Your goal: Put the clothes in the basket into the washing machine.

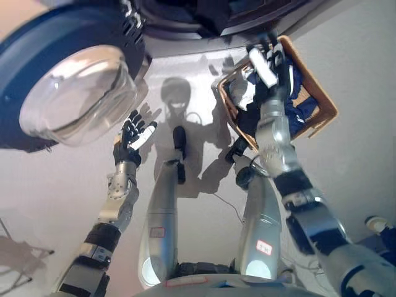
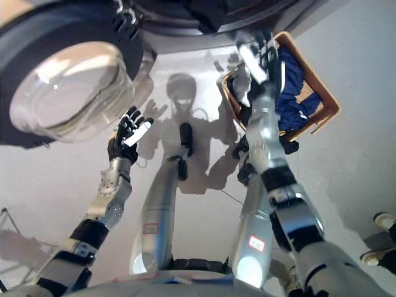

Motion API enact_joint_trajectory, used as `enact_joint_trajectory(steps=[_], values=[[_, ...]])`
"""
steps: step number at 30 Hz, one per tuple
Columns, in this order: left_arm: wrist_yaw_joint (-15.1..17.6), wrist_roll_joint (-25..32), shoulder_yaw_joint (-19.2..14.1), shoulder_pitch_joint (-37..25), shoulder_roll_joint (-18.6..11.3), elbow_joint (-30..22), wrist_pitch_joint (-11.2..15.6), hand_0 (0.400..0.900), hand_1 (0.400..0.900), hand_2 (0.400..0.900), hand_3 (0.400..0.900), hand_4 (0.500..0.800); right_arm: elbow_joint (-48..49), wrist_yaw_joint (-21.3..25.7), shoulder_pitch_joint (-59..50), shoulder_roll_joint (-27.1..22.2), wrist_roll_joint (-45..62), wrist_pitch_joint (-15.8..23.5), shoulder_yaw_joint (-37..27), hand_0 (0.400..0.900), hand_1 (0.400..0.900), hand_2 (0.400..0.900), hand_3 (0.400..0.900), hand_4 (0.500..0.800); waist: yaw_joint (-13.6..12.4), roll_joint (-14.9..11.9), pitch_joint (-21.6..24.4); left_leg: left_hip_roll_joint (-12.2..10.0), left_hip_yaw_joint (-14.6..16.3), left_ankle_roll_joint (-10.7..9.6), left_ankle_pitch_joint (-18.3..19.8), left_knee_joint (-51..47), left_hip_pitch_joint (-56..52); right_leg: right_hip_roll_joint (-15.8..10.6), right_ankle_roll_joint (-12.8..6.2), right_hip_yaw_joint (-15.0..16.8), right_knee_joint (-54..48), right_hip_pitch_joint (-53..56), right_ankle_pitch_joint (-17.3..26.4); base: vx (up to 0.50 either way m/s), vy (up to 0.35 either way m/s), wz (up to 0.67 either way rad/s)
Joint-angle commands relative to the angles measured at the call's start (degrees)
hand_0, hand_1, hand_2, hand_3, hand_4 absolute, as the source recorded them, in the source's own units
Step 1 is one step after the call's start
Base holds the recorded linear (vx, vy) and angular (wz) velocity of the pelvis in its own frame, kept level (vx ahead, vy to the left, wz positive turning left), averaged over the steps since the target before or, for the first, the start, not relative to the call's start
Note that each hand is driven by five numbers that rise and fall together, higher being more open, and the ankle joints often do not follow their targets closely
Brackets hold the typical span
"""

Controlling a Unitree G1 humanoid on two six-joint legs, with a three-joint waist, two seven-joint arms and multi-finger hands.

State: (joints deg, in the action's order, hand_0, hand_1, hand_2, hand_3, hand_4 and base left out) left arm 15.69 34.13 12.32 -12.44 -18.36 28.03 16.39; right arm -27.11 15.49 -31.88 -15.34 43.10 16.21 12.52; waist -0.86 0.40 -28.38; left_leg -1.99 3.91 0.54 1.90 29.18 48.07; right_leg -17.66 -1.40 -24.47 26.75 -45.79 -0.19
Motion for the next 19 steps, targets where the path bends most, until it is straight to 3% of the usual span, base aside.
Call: enact_joint_trajectory(steps=[1,7,10,11,15,19], values=[[-1.69,-1.68,-1.69,6.85,1.46,5.08,2.55,0.900,0.900,0.900,0.900,0.800,0.49,-3.77,4.70,2.54,-7.35,1.73,0.89,0.900,0.900,0.900,0.900,0.800,1.31,-1.08,10.75,0.70,-0.73,-3.30,-4.06,-10.02,-7.11,2.33,-8.59,-3.34,-2.92,4.66,-0.47,0.07,0.045,-0.17],[-4.53,-5.91,-5.13,8.44,4.15,18.82,0.57,0.900,0.900,0.900,0.900,0.800,-15.80,-4.04,14.88,4.23,-14.00,-1.16,-2.66,0.900,0.900,0.900,0.900,0.800,1.85,-2.04,13.64,0.74,0.47,-4.33,-5.48,-19.37,-25.78,6.30,-9.65,-3.95,-15.35,25.28,1.99,0.22,0.001,-0.17],[-6.24,-9.31,-7.10,8.21,5.76,28.64,-2.10,0.900,0.900,0.900,0.900,0.800,-28.63,-3.62,17.76,4.70,-18.34,-3.79,-4.95,0.900,0.900,0.900,0.900,0.800,1.71,-2.22,15.85,0.87,1.38,-4.93,-6.34,-24.47,-34.06,7.75,-10.31,-4.23,-21.76,35.05,3.25,0.17,-0.007,-0.09],[-6.26,-9.32,-7.12,8.10,5.76,28.72,-2.05,0.900,0.900,0.900,0.900,0.800,-28.70,-3.65,17.65,4.70,-18.34,-3.75,-4.98,0.900,0.900,0.900,0.900,0.800,1.76,-2.24,15.74,0.94,1.35,-4.88,-6.67,-24.70,-34.12,7.75,-10.29,-4.31,-22.05,35.16,3.56,0.12,-0.017,0.00],[-7.96,-15.30,-8.71,8.30,6.77,37.71,-4.60,0.900,0.900,0.900,0.900,0.800,-40.59,-4.36,19.91,4.79,-19.45,-6.23,-8.98,0.900,0.900,0.900,0.900,0.800,1.55,-2.13,19.26,0.75,2.59,-5.28,-7.37,-30.18,-41.90,8.57,-10.77,-4.54,-27.66,43.24,4.92,0.17,-0.004,-0.03],[-8.91,-20.11,-9.17,9.21,6.74,40.70,-5.86,0.900,0.900,0.900,0.900,0.800,-46.38,-6.29,22.04,4.71,-16.80,-7.76,-12.49,0.900,0.900,0.900,0.900,0.800,1.37,-1.97,22.49,0.19,4.10,-5.73,-7.14,-33.49,-47.41,9.29,-10.86,-3.80,-31.06,48.74,5.11,0.16,0.009,-0.05]])
